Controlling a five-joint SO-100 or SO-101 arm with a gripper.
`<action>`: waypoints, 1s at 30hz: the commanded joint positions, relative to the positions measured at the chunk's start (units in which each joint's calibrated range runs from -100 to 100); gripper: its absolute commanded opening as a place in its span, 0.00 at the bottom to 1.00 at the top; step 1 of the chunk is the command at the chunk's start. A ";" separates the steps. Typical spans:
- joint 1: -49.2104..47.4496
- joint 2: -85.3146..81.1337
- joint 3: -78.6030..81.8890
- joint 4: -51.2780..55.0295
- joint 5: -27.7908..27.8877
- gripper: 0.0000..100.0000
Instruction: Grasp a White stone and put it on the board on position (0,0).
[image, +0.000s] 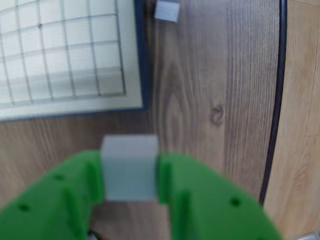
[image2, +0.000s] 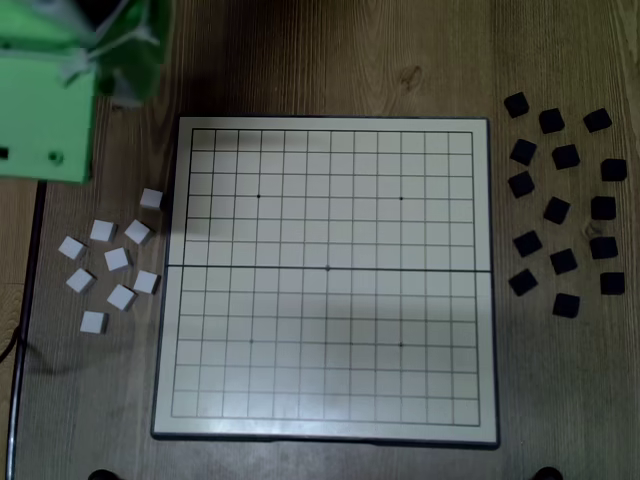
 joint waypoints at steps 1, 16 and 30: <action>-5.23 -9.90 0.15 2.61 -4.30 0.06; -28.72 -14.57 1.98 2.11 -17.48 0.06; -38.73 -3.55 -4.20 -2.44 -18.27 0.06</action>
